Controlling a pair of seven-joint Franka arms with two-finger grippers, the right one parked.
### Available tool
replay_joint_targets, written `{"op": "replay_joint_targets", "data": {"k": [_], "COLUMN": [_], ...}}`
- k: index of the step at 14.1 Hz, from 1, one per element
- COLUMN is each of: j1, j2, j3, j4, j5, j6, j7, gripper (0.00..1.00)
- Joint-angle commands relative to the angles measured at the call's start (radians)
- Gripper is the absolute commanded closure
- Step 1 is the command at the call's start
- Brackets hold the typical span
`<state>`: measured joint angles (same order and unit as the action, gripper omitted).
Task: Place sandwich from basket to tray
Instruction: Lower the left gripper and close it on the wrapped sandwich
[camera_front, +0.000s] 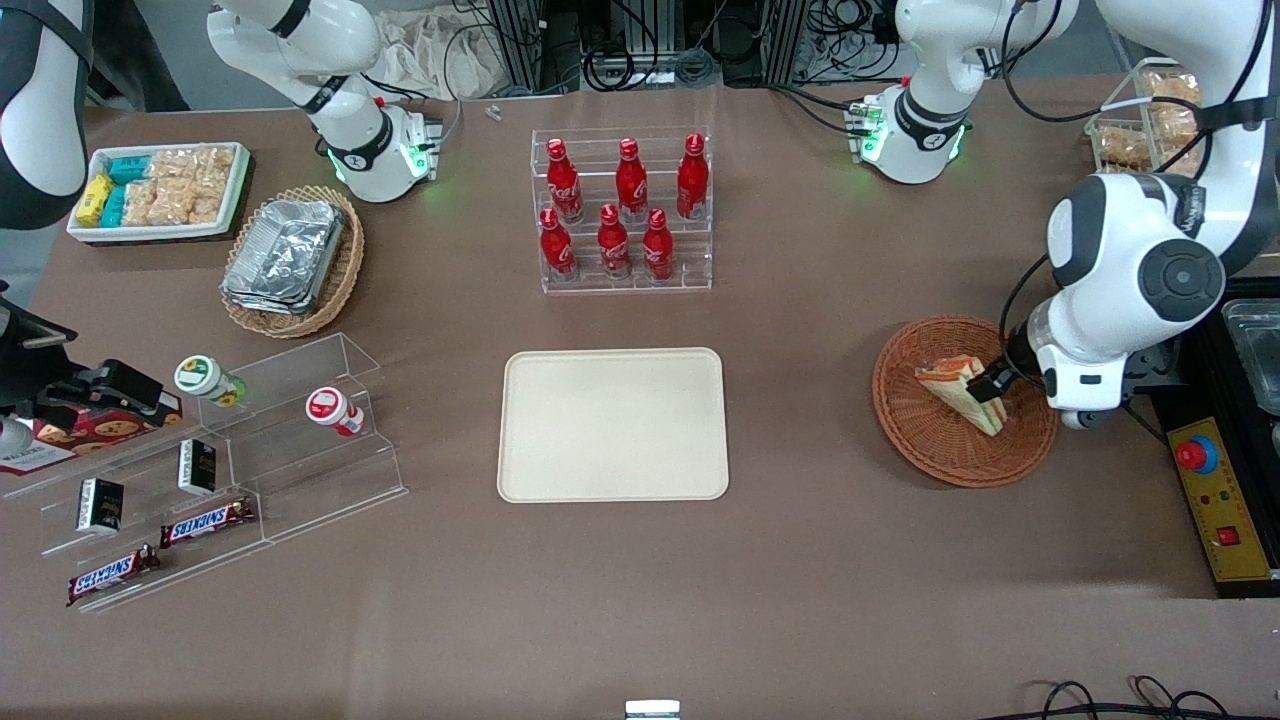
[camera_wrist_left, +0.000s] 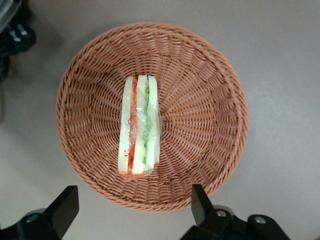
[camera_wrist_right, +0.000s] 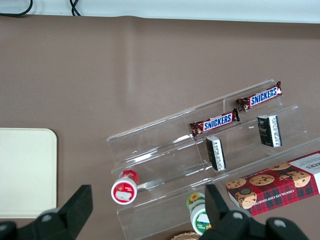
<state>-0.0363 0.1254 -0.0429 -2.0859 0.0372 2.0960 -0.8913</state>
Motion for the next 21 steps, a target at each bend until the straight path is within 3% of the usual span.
{"op": "replay_joint_targets", "data": {"k": [1,18,19,21], "j1": [-0.002,0.01,0.01,0.01], "j2": [-0.009,0.083,0.088,0.091], "j3": [0.003,0.009,0.009,0.009], "j4": [-0.11,-0.186,-0.186,-0.184], "j5": [0.001,0.012,0.012,0.01], "j6": [0.149,0.262,0.269,0.272], "j7": [-0.125,-0.13,-0.13,-0.132], "gripper": [0.0,0.02,0.17,0.6]}}
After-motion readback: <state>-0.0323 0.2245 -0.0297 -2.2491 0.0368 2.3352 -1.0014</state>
